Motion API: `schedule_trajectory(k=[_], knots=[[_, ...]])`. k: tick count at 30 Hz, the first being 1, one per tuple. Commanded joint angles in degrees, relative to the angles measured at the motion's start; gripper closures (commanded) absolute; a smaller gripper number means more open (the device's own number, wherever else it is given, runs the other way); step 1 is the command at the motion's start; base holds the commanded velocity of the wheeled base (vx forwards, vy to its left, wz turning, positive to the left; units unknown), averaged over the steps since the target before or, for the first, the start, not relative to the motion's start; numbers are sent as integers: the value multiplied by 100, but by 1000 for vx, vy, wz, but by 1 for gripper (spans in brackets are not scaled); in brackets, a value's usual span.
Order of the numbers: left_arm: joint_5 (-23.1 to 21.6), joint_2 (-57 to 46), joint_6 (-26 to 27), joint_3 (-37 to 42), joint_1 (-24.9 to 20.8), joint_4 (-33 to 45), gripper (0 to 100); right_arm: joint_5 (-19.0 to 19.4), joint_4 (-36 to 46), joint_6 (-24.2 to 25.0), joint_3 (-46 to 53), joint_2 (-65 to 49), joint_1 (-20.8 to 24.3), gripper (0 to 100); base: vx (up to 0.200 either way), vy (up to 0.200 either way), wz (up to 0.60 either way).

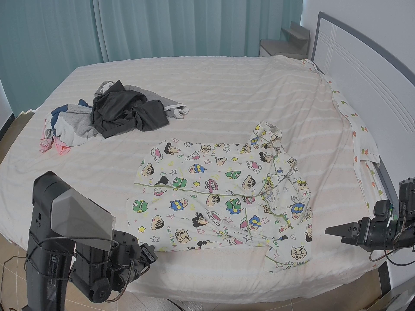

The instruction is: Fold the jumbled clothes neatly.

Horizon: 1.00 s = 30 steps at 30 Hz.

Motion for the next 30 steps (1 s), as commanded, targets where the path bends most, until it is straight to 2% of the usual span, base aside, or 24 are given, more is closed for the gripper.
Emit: schedule_trajectory(k=[1,5,6,10,13,22,30], knots=[[109,38,59,19,11,-105,100,-13,-1,-106,-13,669,-1,0,0,0,0],[426,-6,121,45,11,-105,100,-101,-1,-572,5,1249,-62,0,0,0,0],[505,-120,226,142,28,-105,100,-232,-1,-976,5,1653,-159,0,0,0,0],[496,-542,314,353,151,-105,100,-461,-54,-1996,-74,2400,-405,0,0,0,0],[478,-814,314,493,292,-105,100,-470,-256,-2427,-83,2857,-414,0,0,0,0],[391,-999,305,836,617,-105,100,-487,-1451,-2462,-74,3815,8,0,0,0,0],[197,-928,297,801,775,-105,100,-452,-1943,-2488,-83,4132,333,0,0,0,0]])
